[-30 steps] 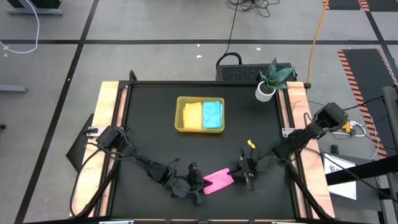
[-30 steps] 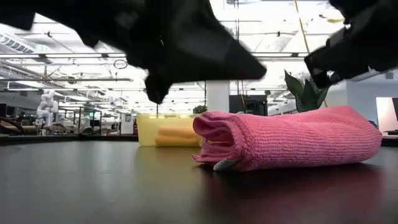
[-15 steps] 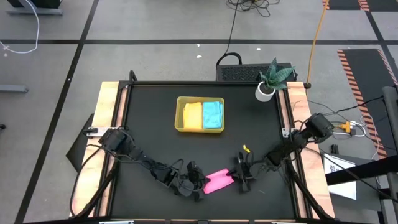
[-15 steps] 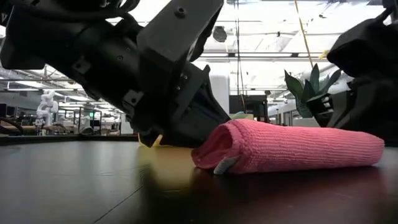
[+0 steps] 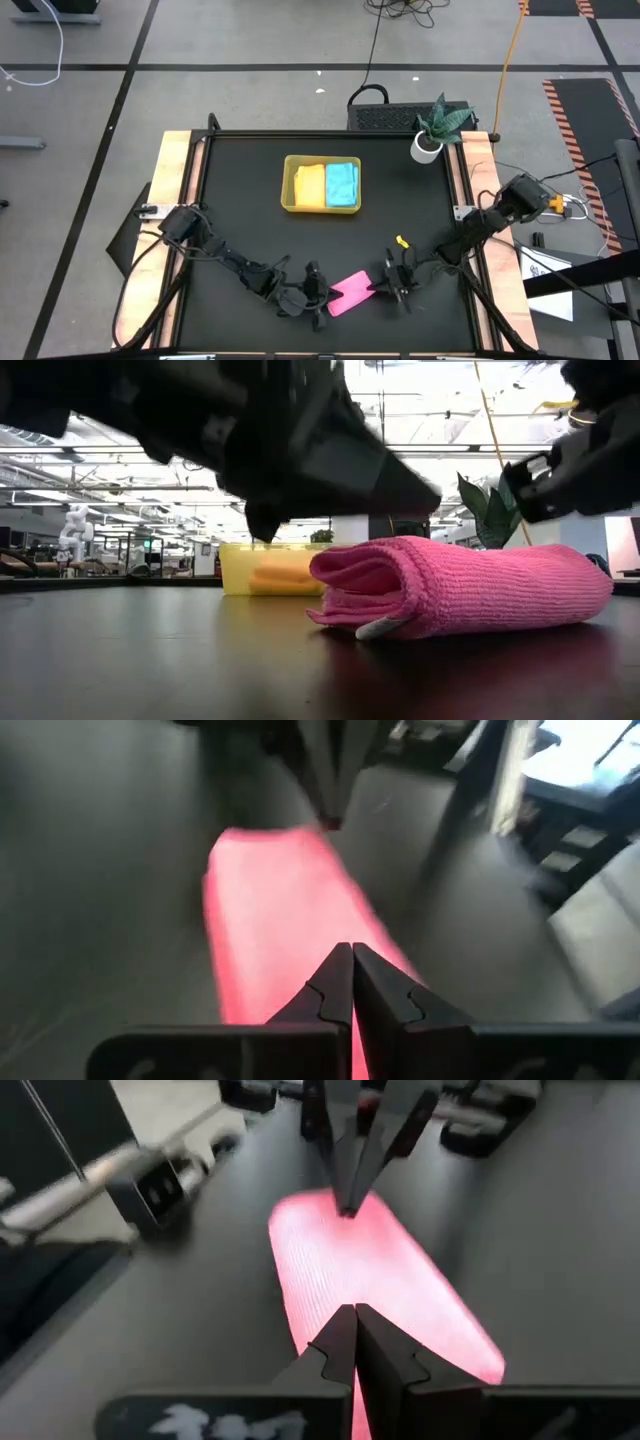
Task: Fold microfiber towels
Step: Fold the pink microfiber cloth, then put the pink folded microfiber cloth in the yellow bin
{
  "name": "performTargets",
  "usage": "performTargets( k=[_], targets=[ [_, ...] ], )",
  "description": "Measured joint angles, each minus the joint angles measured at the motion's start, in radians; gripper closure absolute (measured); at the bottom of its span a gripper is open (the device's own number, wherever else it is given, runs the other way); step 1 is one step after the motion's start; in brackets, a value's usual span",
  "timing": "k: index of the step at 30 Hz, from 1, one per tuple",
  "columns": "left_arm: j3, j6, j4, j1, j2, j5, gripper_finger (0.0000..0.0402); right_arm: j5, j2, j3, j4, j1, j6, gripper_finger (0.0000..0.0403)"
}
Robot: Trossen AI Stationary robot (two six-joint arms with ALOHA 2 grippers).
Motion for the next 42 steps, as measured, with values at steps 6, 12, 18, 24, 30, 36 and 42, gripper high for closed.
performTargets(
  k=[6, 12, 18, 24, 30, 36, 42],
  targets=[
    [0.0, -0.08, -0.091, 0.022, 0.044, -0.001, 0.0393, -0.017, 0.119, 0.002, 0.017, -0.03, 0.032, 0.0403],
    [0.0, -0.031, -0.095, 0.009, 0.029, -0.004, 0.0391, -0.016, 0.151, 0.002, 0.03, -0.04, 0.019, 0.0403],
    [0.043, 0.172, 0.001, -0.049, 0.001, -0.02, 0.0391, -0.015, 0.051, 0.001, 0.014, -0.021, -0.056, 0.0403],
    [0.105, 0.39, 0.102, -0.075, -0.002, 0.071, 0.0375, -0.014, -0.07, 0.001, -0.027, -0.003, -0.107, 0.0403],
    [0.173, 0.614, 0.027, -0.083, -0.002, 0.173, 0.0323, -0.014, -0.136, 0.002, -0.118, 0.026, -0.112, 0.0403],
    [0.326, 0.59, -0.407, -0.092, 0.005, 0.128, 0.0212, -0.015, -0.138, 0.001, -0.166, 0.04, -0.104, 0.0403],
    [0.388, 0.589, -0.682, -0.13, 0.027, -0.047, 0.0141, -0.015, -0.138, 0.001, -0.172, 0.041, -0.099, 0.0403]
  ],
)
